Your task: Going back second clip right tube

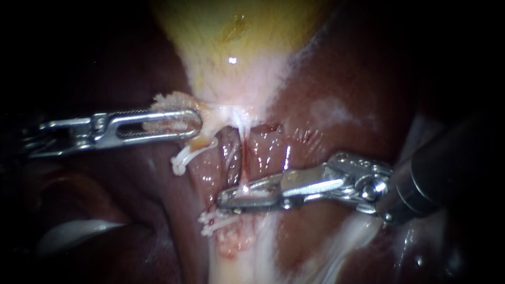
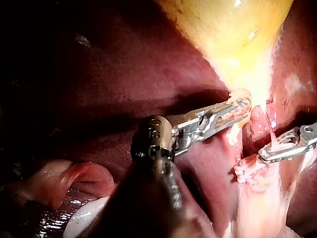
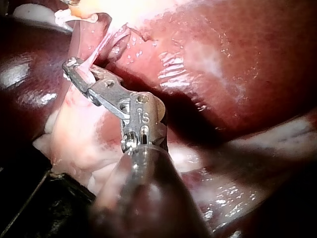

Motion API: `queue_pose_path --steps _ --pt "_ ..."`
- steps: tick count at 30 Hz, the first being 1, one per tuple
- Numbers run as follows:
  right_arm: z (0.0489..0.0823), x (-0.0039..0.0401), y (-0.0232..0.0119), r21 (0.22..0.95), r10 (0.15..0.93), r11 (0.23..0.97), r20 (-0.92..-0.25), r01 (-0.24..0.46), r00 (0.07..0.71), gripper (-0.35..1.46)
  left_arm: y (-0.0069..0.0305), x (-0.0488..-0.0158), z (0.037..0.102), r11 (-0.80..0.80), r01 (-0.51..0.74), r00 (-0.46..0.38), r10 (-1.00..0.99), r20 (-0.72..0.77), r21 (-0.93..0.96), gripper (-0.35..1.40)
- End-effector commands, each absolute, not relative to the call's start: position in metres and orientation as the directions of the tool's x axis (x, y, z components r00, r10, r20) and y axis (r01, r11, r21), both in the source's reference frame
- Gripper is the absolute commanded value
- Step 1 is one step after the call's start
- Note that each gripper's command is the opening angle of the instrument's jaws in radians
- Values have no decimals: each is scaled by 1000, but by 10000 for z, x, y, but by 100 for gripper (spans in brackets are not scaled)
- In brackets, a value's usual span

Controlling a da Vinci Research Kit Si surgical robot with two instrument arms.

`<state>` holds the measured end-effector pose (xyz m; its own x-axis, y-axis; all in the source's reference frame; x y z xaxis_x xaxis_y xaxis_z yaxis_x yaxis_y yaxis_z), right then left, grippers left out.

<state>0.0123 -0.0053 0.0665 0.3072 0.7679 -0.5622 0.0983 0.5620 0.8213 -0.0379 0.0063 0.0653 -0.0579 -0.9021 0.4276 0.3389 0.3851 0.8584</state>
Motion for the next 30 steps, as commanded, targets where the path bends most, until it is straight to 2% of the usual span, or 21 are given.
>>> queue_pose_path --steps 1,9,10,13,16,19,30 --pt "664 123 -53 821 768 562 -562 99 307 -35 63 -379 653 385 339 -58 -902 428 858 -35" --pt "664 122 -52 822 767 560 -563 107 309 -34 62 -379 653 386 339 -58 -902 428 858 -35" --pt "664 122 -52 822 767 559 -563 110 307 -11 62 -379 653 386 340 -59 -902 428 858 -35" --pt "665 125 -52 798 745 590 -597 123 299 30 62 -380 653 385 340 -59 -902 428 858 -35" --pt "665 130 -52 773 724 626 -625 103 291 43 61 -380 653 386 340 -59 -902 429 858 -35" --pt "666 133 -52 734 696 677 -661 54 280 50 61 -381 653 386 340 -59 -901 429 858 -35" --pt "671 124 -52 676 636 734 -719 70 281 50 60 -381 652 386 341 -59 -901 429 857 -35"
